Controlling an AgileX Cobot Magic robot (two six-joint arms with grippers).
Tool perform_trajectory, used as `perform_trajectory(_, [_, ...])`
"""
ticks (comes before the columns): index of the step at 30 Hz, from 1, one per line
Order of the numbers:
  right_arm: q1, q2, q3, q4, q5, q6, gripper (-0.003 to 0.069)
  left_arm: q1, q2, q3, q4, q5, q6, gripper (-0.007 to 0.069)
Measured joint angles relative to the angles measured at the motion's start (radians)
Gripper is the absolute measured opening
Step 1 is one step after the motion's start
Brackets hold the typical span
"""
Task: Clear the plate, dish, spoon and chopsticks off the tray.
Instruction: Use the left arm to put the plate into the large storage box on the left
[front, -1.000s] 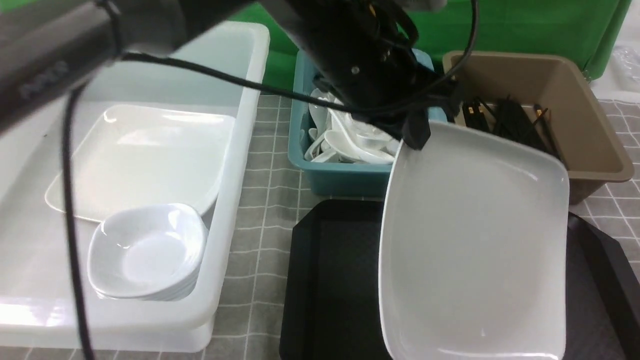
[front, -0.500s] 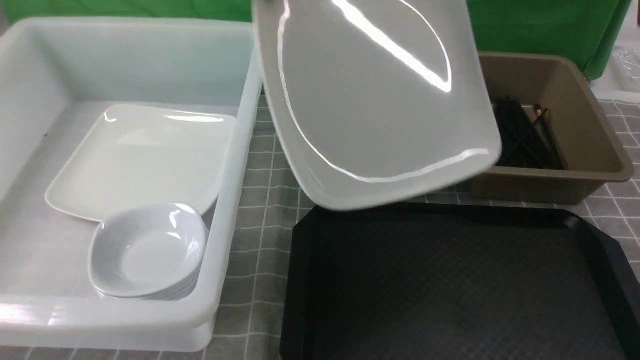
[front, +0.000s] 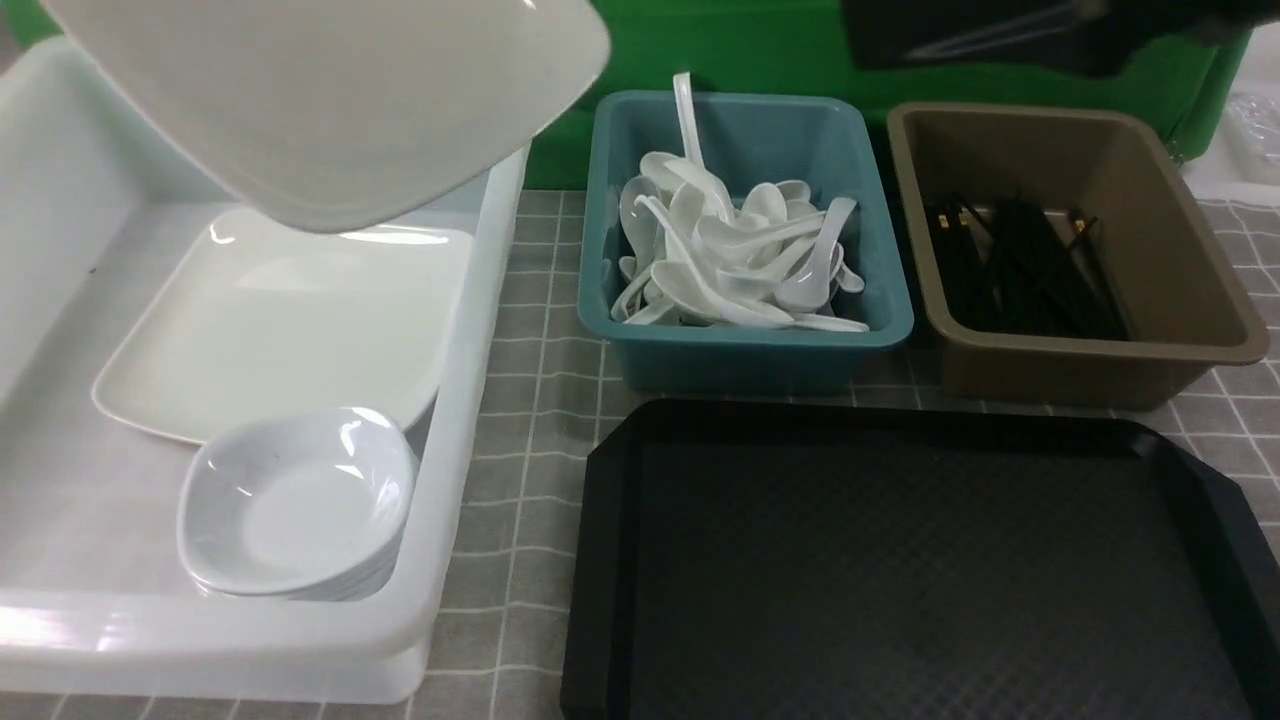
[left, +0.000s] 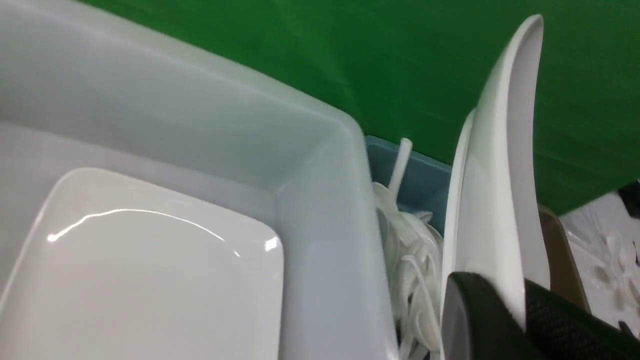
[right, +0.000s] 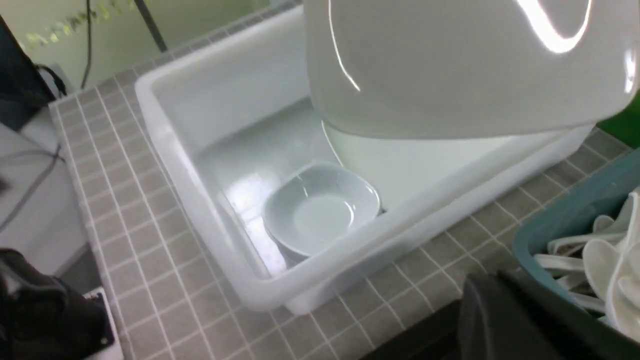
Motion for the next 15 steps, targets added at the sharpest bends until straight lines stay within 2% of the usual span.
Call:
perform_trajectory(2, [0.064,0.063,-0.057,-0.101,0.001,0.054,0.0028,0.041,-0.002,0.07,-0.03,-0.055,0.028,0.0033])
perform_trajectory(4, [0.111,0.108,-0.098,-0.147,0.001,0.073,0.0028,0.068,-0.002,0.146,-0.05,-0.13,0.041,0.0033])
perform_trajectory(9, [0.174,0.201,-0.169,-0.175,0.001,0.095,0.0029,0.08,0.0,0.308,-0.068,-0.301,0.099,0.0034])
perform_trajectory(15, [0.197,0.257,-0.183,-0.18,-0.003,0.098,0.0029,0.08,0.031,0.429,-0.11,-0.403,0.144,0.0034])
